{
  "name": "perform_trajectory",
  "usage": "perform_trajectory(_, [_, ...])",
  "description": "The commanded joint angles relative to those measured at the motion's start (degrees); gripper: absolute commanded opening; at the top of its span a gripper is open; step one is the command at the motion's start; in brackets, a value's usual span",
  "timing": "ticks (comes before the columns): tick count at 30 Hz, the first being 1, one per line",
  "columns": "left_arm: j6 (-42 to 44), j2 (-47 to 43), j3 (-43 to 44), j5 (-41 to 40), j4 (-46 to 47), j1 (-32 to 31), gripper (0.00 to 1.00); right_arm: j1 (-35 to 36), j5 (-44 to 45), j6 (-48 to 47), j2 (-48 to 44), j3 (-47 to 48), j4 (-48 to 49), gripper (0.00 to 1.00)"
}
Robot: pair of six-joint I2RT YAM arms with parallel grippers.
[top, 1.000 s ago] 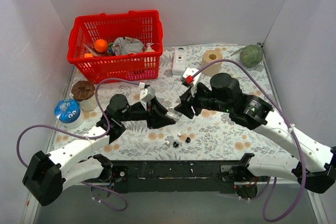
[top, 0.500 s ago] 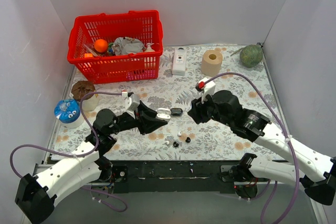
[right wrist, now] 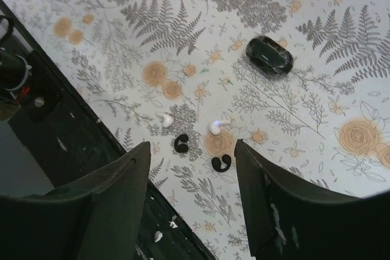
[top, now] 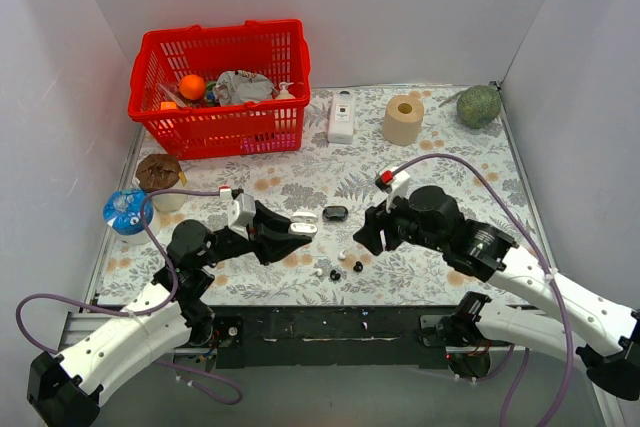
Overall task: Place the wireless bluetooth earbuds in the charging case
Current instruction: Pick up the earbud from the center of the board.
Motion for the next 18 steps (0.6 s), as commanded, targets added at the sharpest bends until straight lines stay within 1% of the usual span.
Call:
perform_trajectory(1, [1.24,-0.38,1.75,-1.44,-2.04,-0.2,0.0,-0.02,3.42,0.07,3.9,-1.02,-3.59,0.61])
perform_trajectory(2, [1.06,-0.56,1.49,-1.79,-2.04,-0.2,0.0,-0.02,3.24,0.42,4.34,-2.25,-3.42,0.58])
perform_trajectory(3, [0.45,-0.82,1.13,-2.23,-1.86,-0.2,0.0,-0.02,3.41,0.95,4.43,-5.39,-2.9,0.56])
perform_trajectory(4, [0.18,-1.69,0.61,-3.02,-1.6,-0.2,0.0,-0.02,3.24,1.73,4.26,-7.08,-1.06,0.52])
perform_trajectory(7, [-0.7,-3.63,-1.06,-4.78,-1.07,-0.2,0.0,-0.02,1.4,3.49,3.73,-12.7,3.69,0.5])
perform_trajectory(8, [-0.87,-3.98,-1.76,-5.57,-0.9,-0.2,0.0,-0.02,1.13,3.67,4.16,-13.15,6.57,0.5])
perform_trajectory(15, [-2.45,-4.16,-2.12,-7.16,-1.07,-0.2,0.0,0.33,0.69,1.31,16.18,-10.0,11.61,0.49])
perform_trajectory(18, [-2.54,-4.34,-2.03,-7.59,-1.6,-0.28,0.0,0.42,0.78,-0.01,19.45,-8.76,12.31,0.45])
